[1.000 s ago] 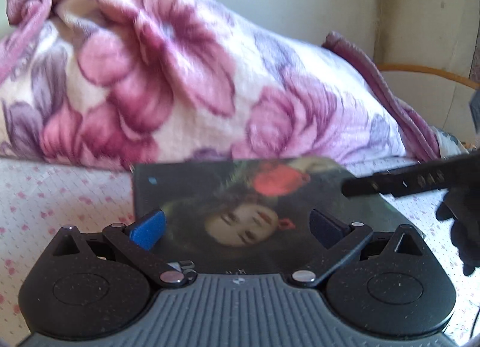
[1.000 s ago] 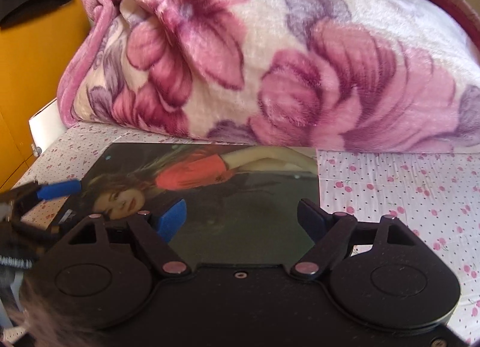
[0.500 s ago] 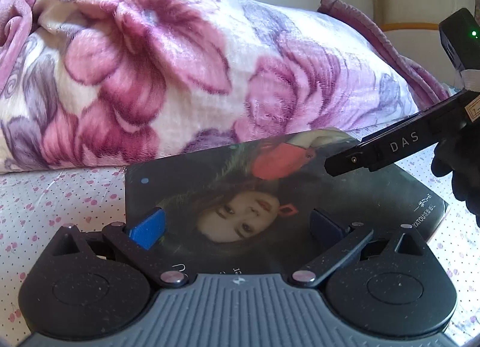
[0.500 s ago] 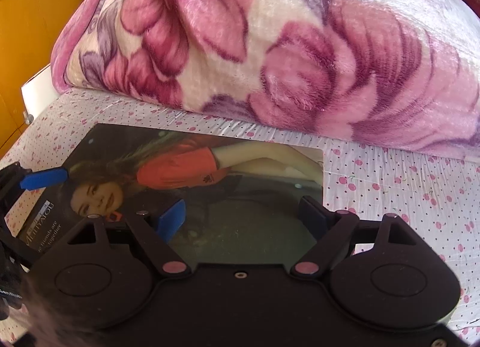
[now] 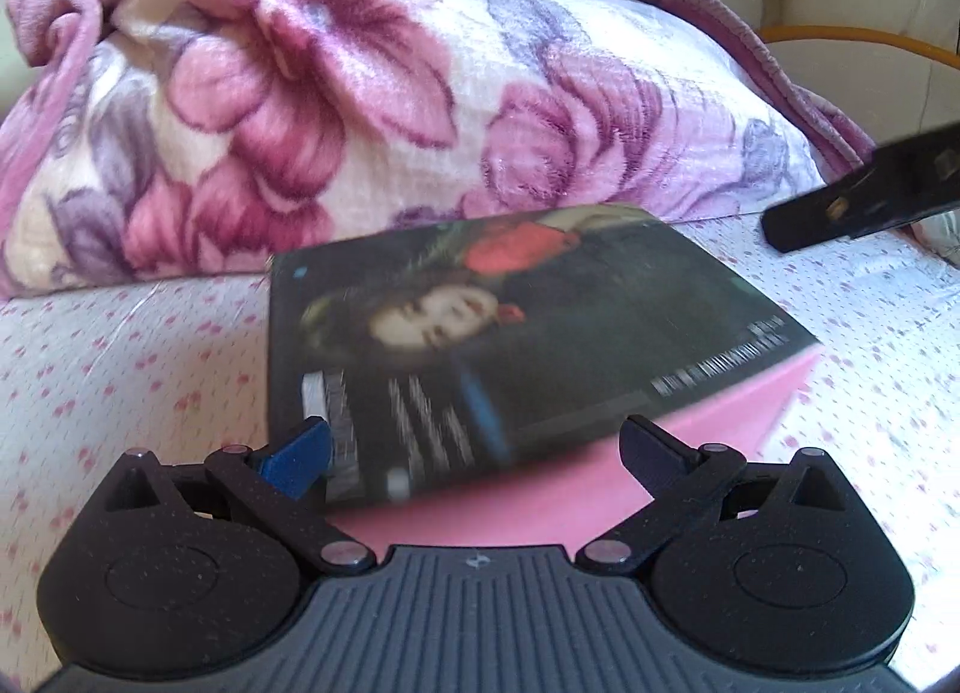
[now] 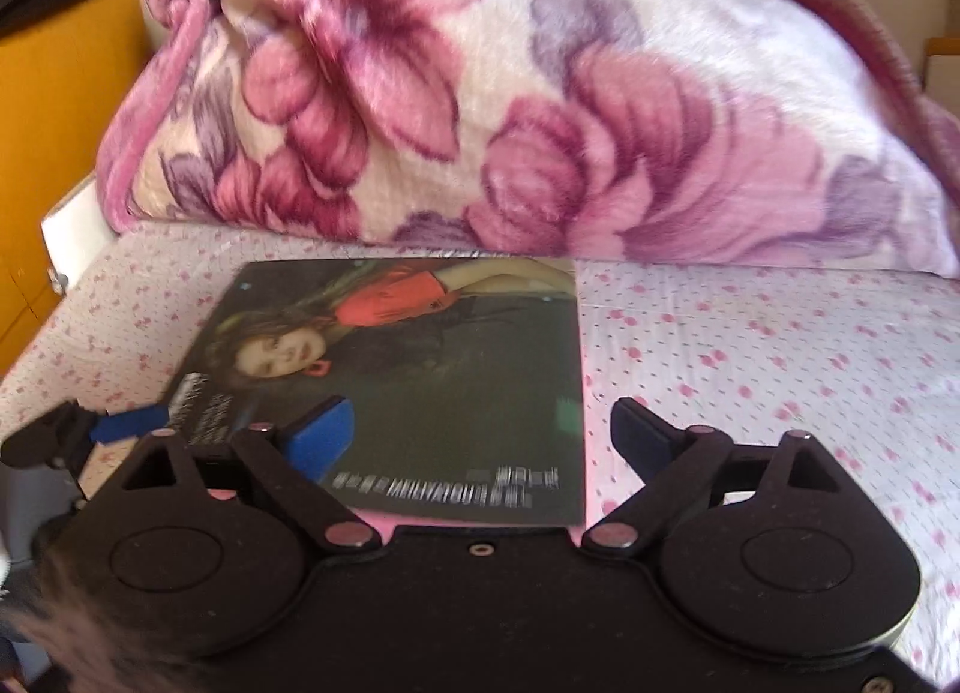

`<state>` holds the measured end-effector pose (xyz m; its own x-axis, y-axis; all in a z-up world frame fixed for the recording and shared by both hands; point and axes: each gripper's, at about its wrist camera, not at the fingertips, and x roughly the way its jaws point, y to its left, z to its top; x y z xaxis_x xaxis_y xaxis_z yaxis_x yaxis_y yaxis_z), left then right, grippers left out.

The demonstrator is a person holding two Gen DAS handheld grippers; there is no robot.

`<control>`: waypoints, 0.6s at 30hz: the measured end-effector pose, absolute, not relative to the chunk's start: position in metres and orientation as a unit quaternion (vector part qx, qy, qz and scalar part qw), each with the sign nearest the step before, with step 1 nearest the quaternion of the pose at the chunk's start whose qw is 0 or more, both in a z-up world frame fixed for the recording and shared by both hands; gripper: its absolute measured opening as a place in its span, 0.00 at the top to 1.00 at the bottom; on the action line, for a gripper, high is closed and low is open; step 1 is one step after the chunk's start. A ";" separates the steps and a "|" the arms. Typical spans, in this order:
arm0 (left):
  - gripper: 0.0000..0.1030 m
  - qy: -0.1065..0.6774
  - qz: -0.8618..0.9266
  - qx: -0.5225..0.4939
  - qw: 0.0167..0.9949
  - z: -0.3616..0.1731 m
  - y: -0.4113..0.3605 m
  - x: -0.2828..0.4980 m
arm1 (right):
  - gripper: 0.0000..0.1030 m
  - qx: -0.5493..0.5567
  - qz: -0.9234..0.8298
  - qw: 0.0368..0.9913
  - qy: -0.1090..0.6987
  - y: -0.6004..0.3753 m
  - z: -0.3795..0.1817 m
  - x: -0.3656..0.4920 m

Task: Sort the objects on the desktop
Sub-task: 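Lower the lid onto the pink box and open both tools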

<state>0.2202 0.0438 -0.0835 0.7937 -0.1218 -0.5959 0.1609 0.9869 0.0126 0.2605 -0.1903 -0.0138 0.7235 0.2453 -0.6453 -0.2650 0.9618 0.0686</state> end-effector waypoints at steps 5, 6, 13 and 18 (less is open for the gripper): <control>0.00 0.314 -0.074 -0.006 0.947 -0.062 0.049 0.171 | 0.07 0.002 0.118 0.930 0.348 -0.200 0.008 0.206; 0.00 0.314 -0.073 -0.011 0.947 -0.055 0.050 0.162 | 0.06 0.006 0.115 0.930 0.348 -0.202 0.012 0.196; 0.00 0.281 -0.030 0.029 0.959 -0.004 0.041 0.103 | 0.06 0.015 0.101 0.929 0.356 -0.209 0.020 0.142; 0.00 0.271 -0.011 0.054 0.961 0.025 0.029 0.066 | 0.06 0.014 0.089 0.926 0.367 -0.212 0.018 0.112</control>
